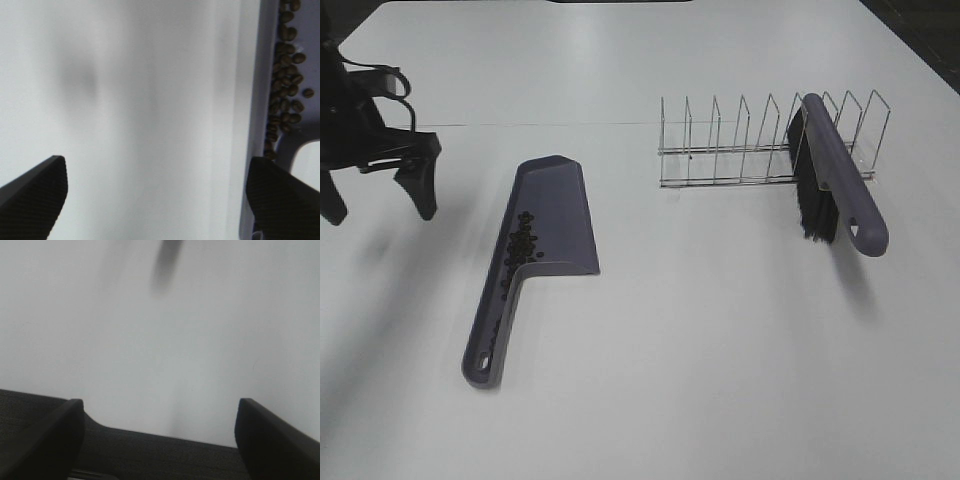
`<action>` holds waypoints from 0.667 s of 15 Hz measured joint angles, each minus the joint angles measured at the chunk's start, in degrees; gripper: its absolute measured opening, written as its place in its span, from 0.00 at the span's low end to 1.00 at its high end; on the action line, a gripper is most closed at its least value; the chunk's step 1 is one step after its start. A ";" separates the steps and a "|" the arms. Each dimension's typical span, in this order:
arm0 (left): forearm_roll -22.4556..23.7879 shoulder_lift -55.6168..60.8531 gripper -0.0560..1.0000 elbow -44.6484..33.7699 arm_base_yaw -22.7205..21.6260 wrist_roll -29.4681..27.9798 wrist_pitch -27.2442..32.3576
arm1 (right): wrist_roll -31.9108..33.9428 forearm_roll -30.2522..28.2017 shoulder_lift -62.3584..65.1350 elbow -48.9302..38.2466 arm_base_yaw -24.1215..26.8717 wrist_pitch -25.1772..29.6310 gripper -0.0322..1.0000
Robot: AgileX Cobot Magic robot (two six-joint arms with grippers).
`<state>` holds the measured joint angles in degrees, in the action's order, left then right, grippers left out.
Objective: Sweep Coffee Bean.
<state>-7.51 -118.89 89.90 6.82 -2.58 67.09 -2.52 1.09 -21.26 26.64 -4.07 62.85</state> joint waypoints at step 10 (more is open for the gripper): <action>4.24 13.41 0.89 -7.51 -9.45 4.24 2.64 | 0.00 0.17 13.24 -0.40 0.00 0.57 0.73</action>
<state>-3.27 -105.48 82.39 -2.64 1.66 69.73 -2.52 1.26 -8.02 26.24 -4.07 63.43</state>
